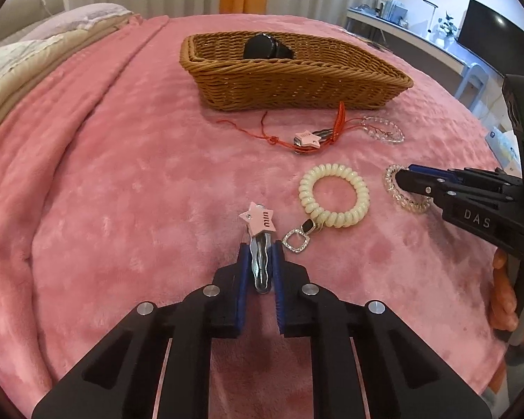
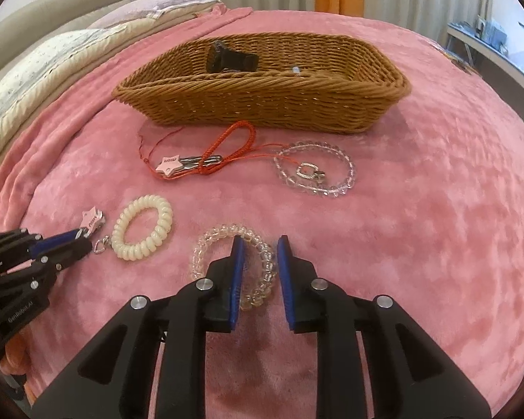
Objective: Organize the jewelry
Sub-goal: 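Grasp the pink star hair clip with the left tool while the right tool grasps the clear beaded bracelet, then carry the star clip and beaded bracelet into the basket and release both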
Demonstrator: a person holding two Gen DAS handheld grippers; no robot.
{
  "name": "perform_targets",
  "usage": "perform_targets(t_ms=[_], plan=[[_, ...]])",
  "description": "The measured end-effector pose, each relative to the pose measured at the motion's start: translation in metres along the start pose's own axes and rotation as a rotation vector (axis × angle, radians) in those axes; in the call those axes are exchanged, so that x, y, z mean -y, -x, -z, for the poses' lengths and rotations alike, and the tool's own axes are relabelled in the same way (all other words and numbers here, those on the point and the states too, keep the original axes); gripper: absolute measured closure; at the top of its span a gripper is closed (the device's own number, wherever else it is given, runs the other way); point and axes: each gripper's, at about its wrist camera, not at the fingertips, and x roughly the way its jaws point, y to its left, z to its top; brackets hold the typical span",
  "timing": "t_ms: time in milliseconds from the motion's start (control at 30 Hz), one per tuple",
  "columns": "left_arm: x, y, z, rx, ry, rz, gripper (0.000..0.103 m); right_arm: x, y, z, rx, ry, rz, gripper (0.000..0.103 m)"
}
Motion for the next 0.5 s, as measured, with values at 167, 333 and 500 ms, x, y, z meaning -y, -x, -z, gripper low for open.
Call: perform_targets(t_ms=[167,333,500], plan=[[-0.003,0.014,0.000,0.051,0.018,0.037,0.092,-0.003,0.014,0.002,0.037,0.006,-0.035,0.095],[-0.003,0.040,-0.013,0.146,0.035,0.083,0.092,-0.005,0.045,-0.011,0.110,0.003,-0.059,0.095],[0.003,0.068,-0.042,0.251,0.023,0.097,0.092,-0.004,0.082,-0.043,0.220,0.003,-0.045,0.095]])
